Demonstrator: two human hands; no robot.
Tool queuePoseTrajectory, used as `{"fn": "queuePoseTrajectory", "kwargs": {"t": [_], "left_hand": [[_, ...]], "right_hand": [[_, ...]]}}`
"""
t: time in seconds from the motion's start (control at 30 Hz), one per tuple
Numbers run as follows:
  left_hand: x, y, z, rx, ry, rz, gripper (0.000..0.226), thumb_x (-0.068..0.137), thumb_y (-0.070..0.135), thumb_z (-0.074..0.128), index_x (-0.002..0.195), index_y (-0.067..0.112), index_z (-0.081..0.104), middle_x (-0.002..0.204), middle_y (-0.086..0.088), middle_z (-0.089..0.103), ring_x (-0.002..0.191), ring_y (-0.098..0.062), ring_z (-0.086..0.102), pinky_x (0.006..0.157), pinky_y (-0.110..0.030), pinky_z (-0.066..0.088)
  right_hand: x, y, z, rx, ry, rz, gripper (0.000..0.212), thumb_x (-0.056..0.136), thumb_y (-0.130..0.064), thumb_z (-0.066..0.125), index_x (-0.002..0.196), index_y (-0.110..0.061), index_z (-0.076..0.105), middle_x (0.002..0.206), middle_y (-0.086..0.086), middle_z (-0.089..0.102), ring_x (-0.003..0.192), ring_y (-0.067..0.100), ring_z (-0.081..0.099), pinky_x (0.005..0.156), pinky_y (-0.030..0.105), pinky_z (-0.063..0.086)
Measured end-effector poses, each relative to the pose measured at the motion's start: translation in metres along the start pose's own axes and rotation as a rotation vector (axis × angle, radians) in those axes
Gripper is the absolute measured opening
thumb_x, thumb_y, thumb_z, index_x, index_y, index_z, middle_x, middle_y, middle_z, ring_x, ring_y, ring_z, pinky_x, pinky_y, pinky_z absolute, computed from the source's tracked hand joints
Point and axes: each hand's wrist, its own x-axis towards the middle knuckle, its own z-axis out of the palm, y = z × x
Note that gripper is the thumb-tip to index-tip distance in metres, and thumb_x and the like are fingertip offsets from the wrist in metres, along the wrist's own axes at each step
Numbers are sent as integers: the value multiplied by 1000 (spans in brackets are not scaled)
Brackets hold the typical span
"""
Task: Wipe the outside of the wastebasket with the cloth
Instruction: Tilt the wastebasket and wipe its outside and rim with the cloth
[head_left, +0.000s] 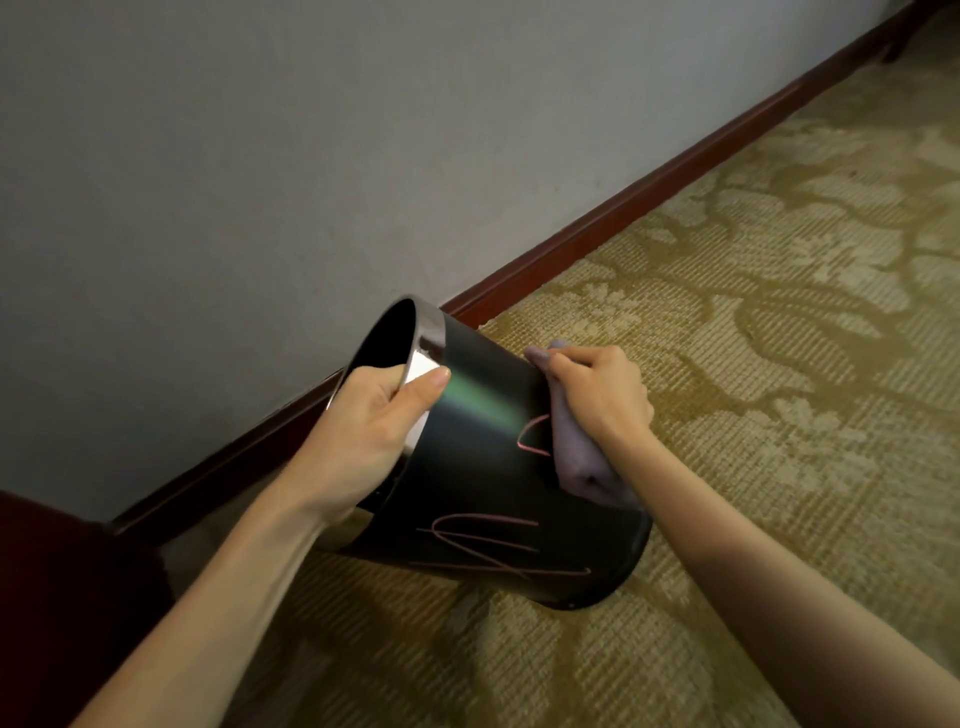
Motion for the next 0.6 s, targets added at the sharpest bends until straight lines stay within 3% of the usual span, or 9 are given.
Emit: {"fn": "queuePoseTrajectory", "kwargs": {"t": [0.1, 0.23, 0.37, 0.5, 0.6], "left_hand": [[0, 4, 5, -9, -37, 7, 33, 98, 28, 46, 97, 11, 74, 96, -2, 77, 90, -15, 73, 71, -17, 54], [3, 4, 7, -17, -31, -18, 40, 97, 36, 44, 92, 11, 74, 91, -4, 77, 86, -16, 73, 68, -17, 53], [2, 0, 7, 22, -12, -26, 41, 101, 36, 38, 93, 20, 75, 91, 1, 77, 86, -12, 73, 68, -13, 51], [9, -2, 4, 84, 44, -50, 44, 100, 37, 38, 90, 14, 74, 88, -2, 77, 83, -13, 73, 65, -14, 51], [17, -1, 2, 113, 53, -67, 48, 100, 39, 38, 91, 5, 71, 91, -14, 75, 87, -24, 72, 68, -24, 54]], "right_hand": [[12, -5, -7, -13, -82, 31, 23, 84, -46, 55, 96, -39, 74, 123, -10, 67, 116, 23, 59, 101, 44, 44], [14, -5, -9, 9, -94, 54, 23, 86, -43, 54, 98, -38, 74, 126, -10, 65, 117, 23, 58, 102, 43, 43], [3, 3, -7, 39, -6, 76, 25, 86, -45, 51, 101, -43, 70, 126, -10, 64, 119, 26, 56, 100, 44, 40], [-14, -1, 1, 62, 102, 65, 27, 87, -49, 47, 101, -43, 69, 120, -9, 65, 113, 28, 57, 84, 36, 39], [-33, -3, 10, 91, 210, -21, 32, 85, -44, 46, 108, -39, 68, 127, -9, 58, 121, 25, 51, 92, 38, 40]]}}
